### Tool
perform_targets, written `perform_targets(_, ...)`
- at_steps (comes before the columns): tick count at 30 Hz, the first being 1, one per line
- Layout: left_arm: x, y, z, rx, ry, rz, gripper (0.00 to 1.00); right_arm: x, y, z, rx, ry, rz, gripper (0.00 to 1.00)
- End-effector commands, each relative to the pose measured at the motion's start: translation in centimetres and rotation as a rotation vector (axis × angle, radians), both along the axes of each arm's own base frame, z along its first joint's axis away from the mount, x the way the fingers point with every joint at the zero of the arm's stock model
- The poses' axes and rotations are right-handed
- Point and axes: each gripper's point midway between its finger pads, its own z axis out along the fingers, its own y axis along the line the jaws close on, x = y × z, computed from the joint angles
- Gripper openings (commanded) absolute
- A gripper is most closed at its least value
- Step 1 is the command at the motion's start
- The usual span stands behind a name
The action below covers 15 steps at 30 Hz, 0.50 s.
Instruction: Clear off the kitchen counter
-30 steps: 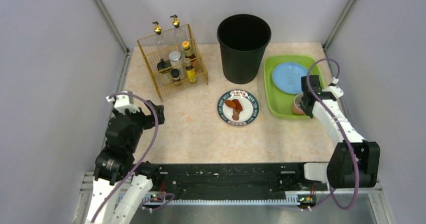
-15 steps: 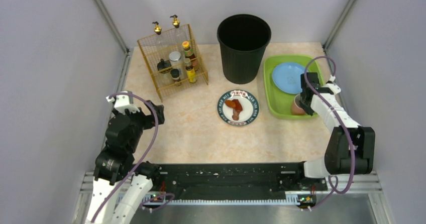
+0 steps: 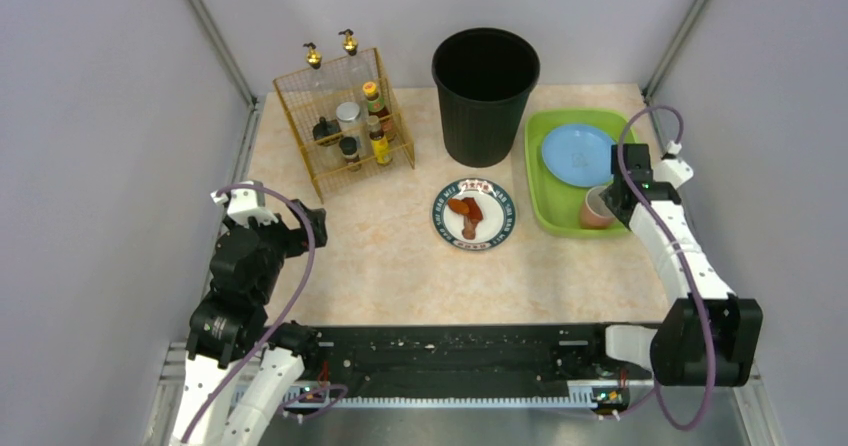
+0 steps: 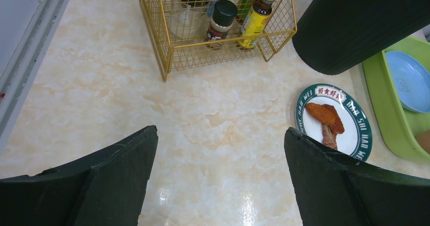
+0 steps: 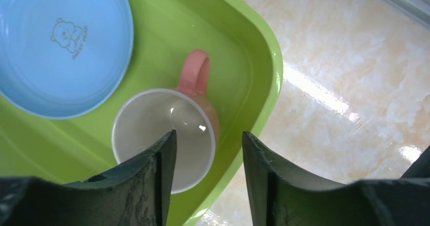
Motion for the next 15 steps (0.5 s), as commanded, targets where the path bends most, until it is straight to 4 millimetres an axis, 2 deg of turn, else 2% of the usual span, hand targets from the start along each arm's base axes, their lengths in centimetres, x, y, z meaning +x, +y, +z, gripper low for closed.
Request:
perform_targets(1, 0.4, 0.1, 0.3, 0.006, -0.019, 0.009, 0.99, 0.1, -0.9, 5.4, -0.065, -0.11, 0.04, 0.55)
perform_targets(5, 0.5, 0.0, 0.2, 0.008, -0.013, 0.006, 0.99, 0.9, 1.3, 8.4, -0.044, -0.207, 0.236, 0.68)
perform_targets(9, 0.6, 0.0, 0.1, 0.013, -0.009, 0.001, 0.99, 1.1, 6.0, 10.4, 0.014, -0.321, 0.462, 0.74)
perform_targets(13, 0.7, 0.0, 0.0, 0.017, -0.002, 0.001, 0.99, 0.9, 10.6, 11.8, 0.046, -0.356, 0.656, 0.75)
perform_targets(15, 0.8, 0.0, -0.1, 0.02, 0.002, 0.001, 0.99, 0.5, 12.9, 11.9, 0.11, -0.367, 0.738, 0.75)
